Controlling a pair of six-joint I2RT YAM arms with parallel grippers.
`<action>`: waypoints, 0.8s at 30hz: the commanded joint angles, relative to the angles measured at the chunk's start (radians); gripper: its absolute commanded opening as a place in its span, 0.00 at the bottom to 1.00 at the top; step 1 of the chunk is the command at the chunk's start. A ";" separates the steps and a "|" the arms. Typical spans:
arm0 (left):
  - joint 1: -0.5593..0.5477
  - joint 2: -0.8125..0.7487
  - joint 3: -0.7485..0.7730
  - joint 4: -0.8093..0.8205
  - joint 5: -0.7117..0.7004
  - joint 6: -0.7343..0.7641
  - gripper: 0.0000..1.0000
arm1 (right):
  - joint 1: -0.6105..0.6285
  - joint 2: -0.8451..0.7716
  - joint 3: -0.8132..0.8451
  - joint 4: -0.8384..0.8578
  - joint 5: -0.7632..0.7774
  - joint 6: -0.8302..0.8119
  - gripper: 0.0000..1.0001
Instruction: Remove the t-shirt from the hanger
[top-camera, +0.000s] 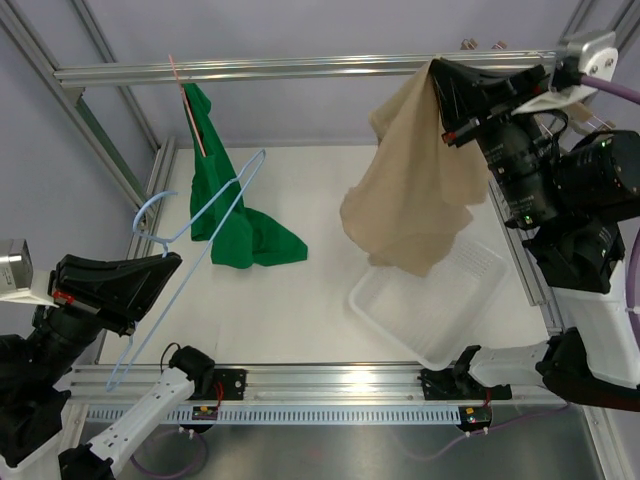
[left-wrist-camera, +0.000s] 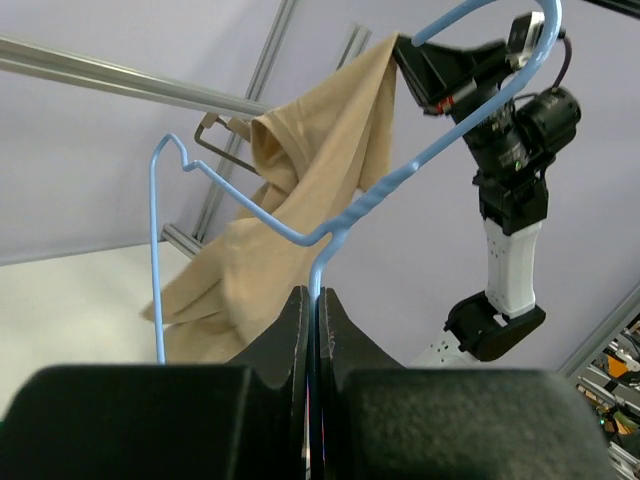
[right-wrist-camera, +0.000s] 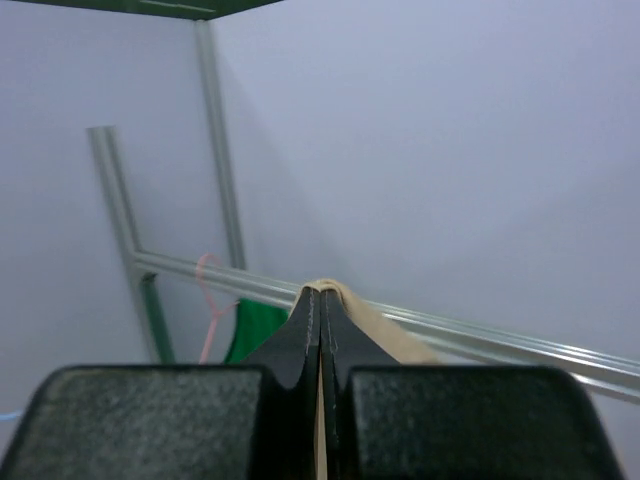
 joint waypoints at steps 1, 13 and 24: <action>0.003 0.005 -0.019 0.015 0.039 0.029 0.00 | -0.022 0.108 0.241 -0.045 0.169 -0.157 0.00; 0.003 0.039 -0.038 0.017 0.044 0.034 0.00 | -0.086 -0.201 -0.422 -0.010 0.290 -0.091 0.00; 0.003 0.094 -0.070 0.052 0.049 0.026 0.00 | -0.090 -0.569 -0.978 -0.108 0.666 0.329 0.00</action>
